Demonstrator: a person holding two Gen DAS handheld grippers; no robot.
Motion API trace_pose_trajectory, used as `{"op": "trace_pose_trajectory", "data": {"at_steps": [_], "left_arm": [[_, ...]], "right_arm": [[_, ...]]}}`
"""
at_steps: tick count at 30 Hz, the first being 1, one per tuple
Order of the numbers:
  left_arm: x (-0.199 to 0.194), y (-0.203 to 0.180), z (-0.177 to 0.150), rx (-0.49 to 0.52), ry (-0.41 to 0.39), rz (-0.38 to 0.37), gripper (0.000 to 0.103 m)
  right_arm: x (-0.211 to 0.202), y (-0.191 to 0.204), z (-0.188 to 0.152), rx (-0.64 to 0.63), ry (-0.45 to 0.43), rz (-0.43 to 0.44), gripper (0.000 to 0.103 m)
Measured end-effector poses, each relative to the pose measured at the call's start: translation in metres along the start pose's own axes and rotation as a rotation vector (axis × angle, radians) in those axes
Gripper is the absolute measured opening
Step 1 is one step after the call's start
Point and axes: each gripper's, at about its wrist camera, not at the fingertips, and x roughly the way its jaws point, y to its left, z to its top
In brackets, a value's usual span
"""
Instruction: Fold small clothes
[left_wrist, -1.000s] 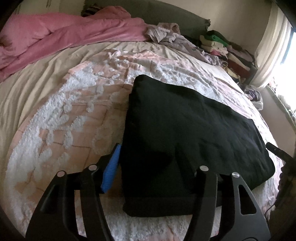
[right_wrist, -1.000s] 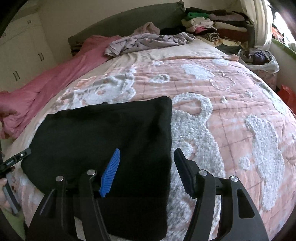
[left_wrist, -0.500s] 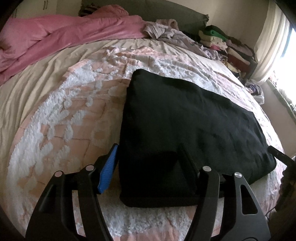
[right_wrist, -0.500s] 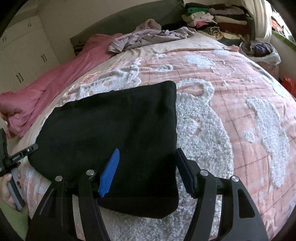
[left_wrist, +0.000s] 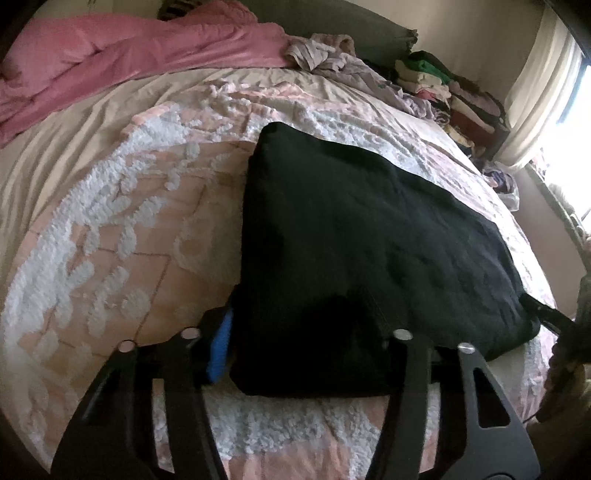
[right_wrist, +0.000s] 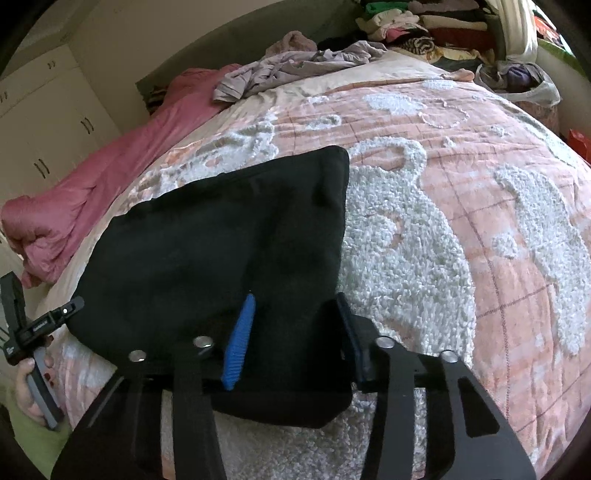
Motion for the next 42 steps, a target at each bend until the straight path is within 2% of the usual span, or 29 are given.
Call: {"op": "trace_pose_trajectory", "data": {"at_steps": [6, 11, 15, 18, 21, 28, 31, 32, 33, 34, 35, 42], "left_arm": [[-0.005, 0.003, -0.004, -0.017, 0.006, -0.038, 0.016], [-0.022, 0.001, -0.012, 0.02, 0.001, -0.053, 0.012], [-0.022, 0.004, -0.019, 0.034, 0.019, -0.038, 0.013], [-0.015, 0.004, -0.022, 0.049, 0.03, -0.01, 0.017], [-0.012, 0.005, -0.024, 0.053, 0.038, 0.008, 0.022], [-0.025, 0.003, -0.027, 0.066, 0.021, 0.051, 0.031], [-0.033, 0.001, -0.027, 0.076, 0.007, 0.067, 0.036], [-0.036, 0.0, -0.027, 0.075, 0.003, 0.073, 0.038], [-0.039, 0.0, -0.027, 0.076, -0.001, 0.079, 0.04], [-0.042, 0.0, -0.027, 0.079, -0.006, 0.082, 0.041], [-0.044, -0.001, -0.027, 0.083, -0.01, 0.086, 0.041], [-0.065, -0.002, -0.025, 0.089, -0.052, 0.109, 0.059]], "right_arm": [[-0.007, -0.006, 0.0, 0.025, -0.021, 0.029, 0.016], [-0.024, 0.003, -0.001, -0.028, -0.056, 0.017, 0.013], [-0.023, 0.002, -0.01, -0.044, -0.033, -0.038, 0.015], [-0.01, -0.001, -0.014, -0.037, 0.003, -0.072, 0.02], [-0.008, -0.002, -0.015, -0.036, 0.004, -0.093, 0.024], [-0.019, 0.003, -0.017, -0.04, -0.022, -0.141, 0.05], [-0.03, 0.009, -0.02, -0.048, -0.044, -0.147, 0.053], [-0.035, 0.012, -0.021, -0.049, -0.054, -0.138, 0.056], [-0.038, 0.014, -0.022, -0.05, -0.06, -0.132, 0.065], [-0.041, 0.017, -0.022, -0.049, -0.07, -0.132, 0.08], [-0.047, 0.021, -0.024, -0.05, -0.094, -0.132, 0.084], [-0.065, 0.053, -0.027, -0.109, -0.125, -0.078, 0.085]]}}
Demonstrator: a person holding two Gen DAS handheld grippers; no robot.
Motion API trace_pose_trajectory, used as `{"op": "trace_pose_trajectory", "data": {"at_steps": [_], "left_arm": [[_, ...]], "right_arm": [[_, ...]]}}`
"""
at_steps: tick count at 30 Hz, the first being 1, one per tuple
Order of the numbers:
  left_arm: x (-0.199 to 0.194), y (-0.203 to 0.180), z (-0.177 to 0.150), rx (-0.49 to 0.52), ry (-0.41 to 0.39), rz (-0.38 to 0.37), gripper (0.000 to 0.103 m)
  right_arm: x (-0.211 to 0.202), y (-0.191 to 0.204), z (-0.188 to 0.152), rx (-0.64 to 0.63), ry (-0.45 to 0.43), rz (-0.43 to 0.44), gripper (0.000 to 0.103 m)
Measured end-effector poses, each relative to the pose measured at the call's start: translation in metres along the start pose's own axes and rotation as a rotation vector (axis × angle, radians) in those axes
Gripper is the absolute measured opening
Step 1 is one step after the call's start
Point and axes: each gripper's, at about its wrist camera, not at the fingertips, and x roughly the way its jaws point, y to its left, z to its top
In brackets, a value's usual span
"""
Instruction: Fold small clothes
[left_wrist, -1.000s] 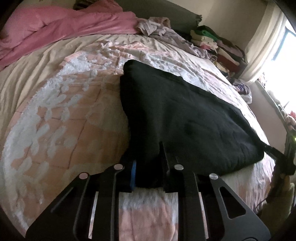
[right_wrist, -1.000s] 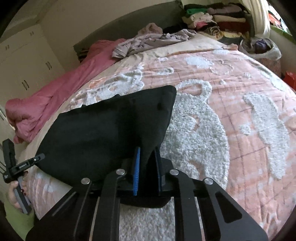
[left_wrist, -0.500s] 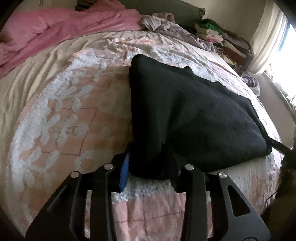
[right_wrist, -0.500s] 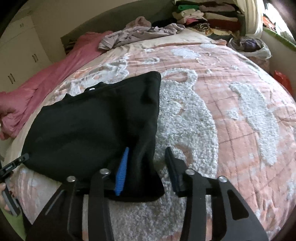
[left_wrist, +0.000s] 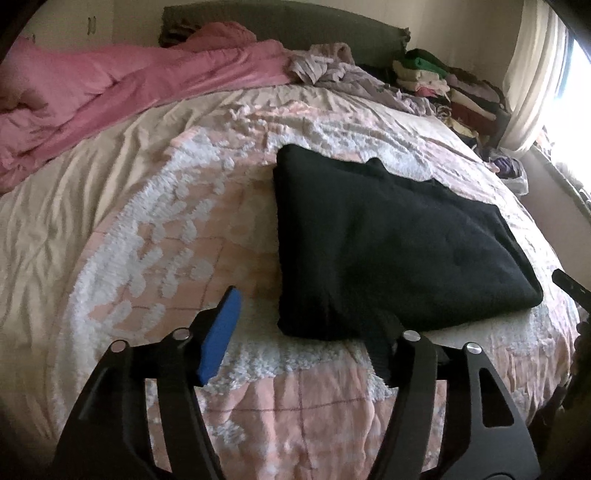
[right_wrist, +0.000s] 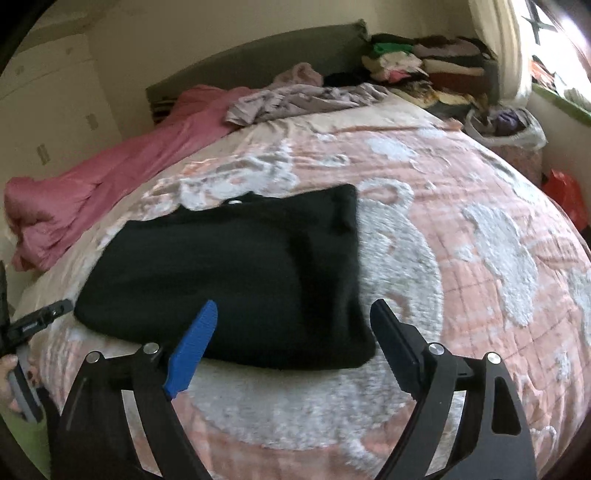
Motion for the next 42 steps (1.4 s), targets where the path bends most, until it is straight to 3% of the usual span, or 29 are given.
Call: {"op": "trace_pose_trajectory", "data": {"at_steps": [2, 6, 12, 28, 42], "left_arm": [[-0.004, 0.002, 0.001, -0.005, -0.01, 0.01, 0.065], [-0.011, 0.007, 0.004, -0.021, -0.03, 0.019, 0.072], [-0.018, 0.016, 0.008, -0.049, -0.056, 0.042, 0.093], [-0.019, 0.036, 0.011, -0.087, -0.066, 0.079, 0.093], [-0.007, 0.05, 0.026, -0.109, -0.067, 0.111, 0.093]], "right_arm": [[-0.002, 0.012, 0.0, -0.023, -0.004, 0.011, 0.093], [-0.006, 0.039, -0.001, -0.083, -0.017, 0.042, 0.094], [-0.005, 0.082, -0.002, -0.164, -0.025, 0.087, 0.097], [0.007, 0.176, -0.011, -0.379, -0.031, 0.149, 0.098], [0.043, 0.22, -0.035, -0.532, 0.026, 0.146, 0.098]]}}
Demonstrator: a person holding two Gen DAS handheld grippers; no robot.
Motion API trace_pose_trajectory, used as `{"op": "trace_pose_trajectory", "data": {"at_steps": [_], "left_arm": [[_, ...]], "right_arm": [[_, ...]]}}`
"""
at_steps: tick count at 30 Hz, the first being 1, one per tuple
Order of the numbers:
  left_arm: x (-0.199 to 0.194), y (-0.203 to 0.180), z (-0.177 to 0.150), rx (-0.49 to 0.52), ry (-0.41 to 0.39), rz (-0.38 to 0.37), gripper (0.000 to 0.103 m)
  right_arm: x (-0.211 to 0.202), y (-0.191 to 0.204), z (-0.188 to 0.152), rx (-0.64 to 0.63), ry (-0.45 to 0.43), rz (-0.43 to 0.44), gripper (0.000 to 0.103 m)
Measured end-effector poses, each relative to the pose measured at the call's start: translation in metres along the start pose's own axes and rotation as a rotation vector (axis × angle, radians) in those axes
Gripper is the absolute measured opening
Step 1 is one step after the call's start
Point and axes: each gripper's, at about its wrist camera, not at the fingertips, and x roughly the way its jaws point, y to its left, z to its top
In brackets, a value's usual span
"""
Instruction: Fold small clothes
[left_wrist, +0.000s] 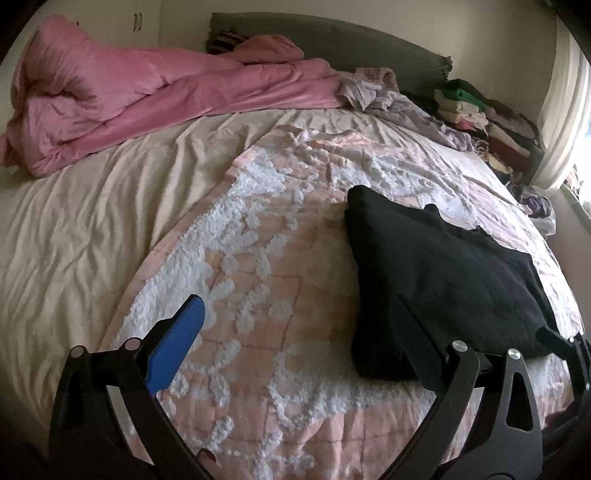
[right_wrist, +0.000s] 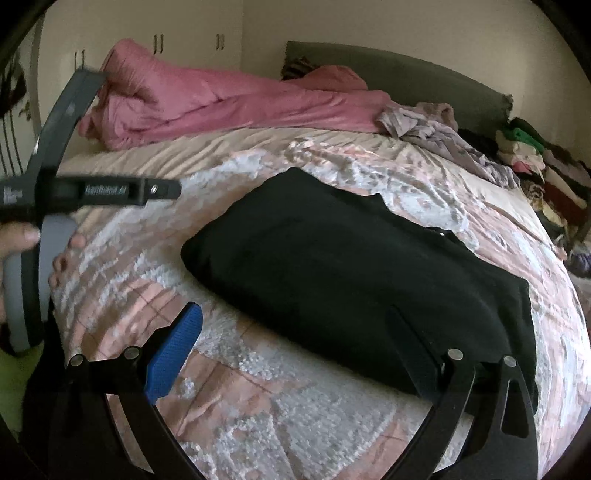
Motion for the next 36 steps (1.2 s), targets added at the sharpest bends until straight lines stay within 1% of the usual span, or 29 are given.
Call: {"op": "trace_pose_trajectory", "data": {"at_steps": [6, 13, 21, 25, 30, 31, 32, 34, 35, 36], "left_arm": [[0.01, -0.005, 0.019, 0.019, -0.013, 0.008, 0.093], [0.029, -0.01, 0.027, 0.023, 0.005, 0.0, 0.093], [0.051, -0.01, 0.03, 0.022, 0.036, 0.003, 0.093], [0.061, -0.009, 0.032, 0.021, 0.052, 0.009, 0.093], [0.072, -0.013, 0.042, 0.014, 0.07, -0.009, 0.093], [0.075, -0.015, 0.044, 0.015, 0.071, -0.012, 0.093], [0.076, -0.016, 0.046, 0.014, 0.075, -0.014, 0.093], [0.08, -0.021, 0.05, 0.016, 0.077, -0.026, 0.093], [0.083, -0.024, 0.052, 0.021, 0.08, -0.027, 0.093], [0.084, -0.025, 0.052, 0.025, 0.081, -0.028, 0.093]], "right_arm": [[0.019, 0.012, 0.002, -0.049, 0.025, 0.0, 0.098], [0.044, 0.022, -0.001, -0.097, 0.064, 0.01, 0.098], [0.076, 0.034, -0.005, -0.177, 0.094, -0.051, 0.098], [0.087, 0.039, 0.0, -0.213, 0.079, -0.076, 0.098], [0.101, 0.043, 0.007, -0.268, 0.069, -0.122, 0.097], [0.103, 0.044, 0.008, -0.275, 0.068, -0.126, 0.096], [0.104, 0.045, 0.008, -0.283, 0.063, -0.13, 0.089], [0.106, 0.046, 0.009, -0.298, 0.057, -0.141, 0.084], [0.105, 0.047, 0.009, -0.301, 0.052, -0.145, 0.078], [0.105, 0.046, 0.009, -0.304, 0.046, -0.15, 0.074]]}}
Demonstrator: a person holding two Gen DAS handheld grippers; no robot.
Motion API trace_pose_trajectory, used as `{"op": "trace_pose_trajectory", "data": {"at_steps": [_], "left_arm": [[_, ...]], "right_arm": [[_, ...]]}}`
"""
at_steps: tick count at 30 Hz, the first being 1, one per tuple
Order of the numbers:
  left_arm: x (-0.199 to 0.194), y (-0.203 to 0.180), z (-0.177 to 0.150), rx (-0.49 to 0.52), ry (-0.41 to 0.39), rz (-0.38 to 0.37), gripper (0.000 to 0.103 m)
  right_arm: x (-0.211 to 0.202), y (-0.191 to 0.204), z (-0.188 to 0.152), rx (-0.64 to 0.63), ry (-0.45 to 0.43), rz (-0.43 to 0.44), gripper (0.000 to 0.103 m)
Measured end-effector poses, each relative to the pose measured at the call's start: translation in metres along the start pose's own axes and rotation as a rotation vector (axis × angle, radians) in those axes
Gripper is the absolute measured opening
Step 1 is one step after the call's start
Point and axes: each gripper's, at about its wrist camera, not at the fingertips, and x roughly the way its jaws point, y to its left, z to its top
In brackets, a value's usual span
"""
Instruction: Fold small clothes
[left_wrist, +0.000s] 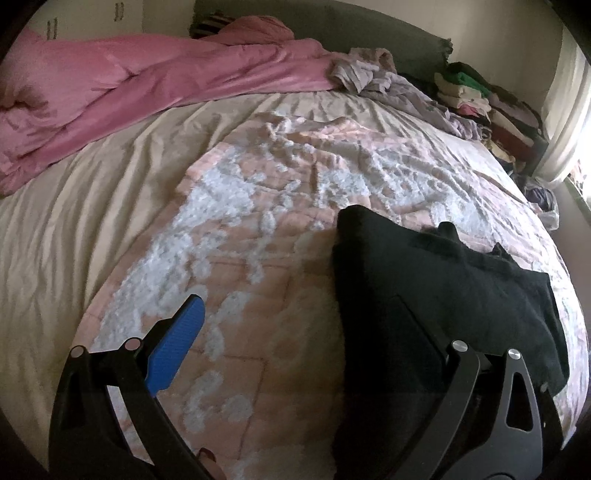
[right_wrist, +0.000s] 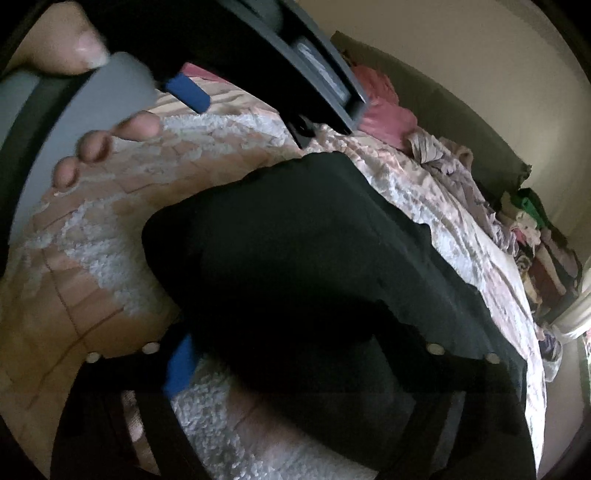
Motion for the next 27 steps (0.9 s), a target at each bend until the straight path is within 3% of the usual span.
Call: {"op": "trace_pose_trajectory", "data": {"at_steps": [5, 7, 20, 21, 24, 27], "left_arm": [[0.01, -0.01, 0.003, 0.01, 0.021, -0.021, 0.093], [0.013, -0.014, 0.003, 0.011, 0.031, -0.036, 0.093], [0.022, -0.038, 0.004, -0.012, 0.124, -0.249, 0.093], [0.023, -0.041, 0.004, -0.013, 0.124, -0.257, 0.089], [0.023, -0.051, 0.005, -0.017, 0.147, -0.282, 0.061], [0.016, -0.065, 0.006, 0.009, 0.145, -0.283, 0.041]], "right_arm": [[-0.007, -0.018, -0.003, 0.062, -0.04, 0.011, 0.039], [-0.012, -0.025, -0.003, 0.084, -0.064, 0.025, 0.031], [-0.038, -0.046, -0.01, 0.198, -0.161, 0.09, 0.022], [-0.04, -0.046, -0.011, 0.202, -0.165, 0.093, 0.022], [-0.047, -0.052, -0.014, 0.222, -0.186, 0.101, 0.022], [-0.055, -0.061, -0.018, 0.248, -0.21, 0.107, 0.022]]}}
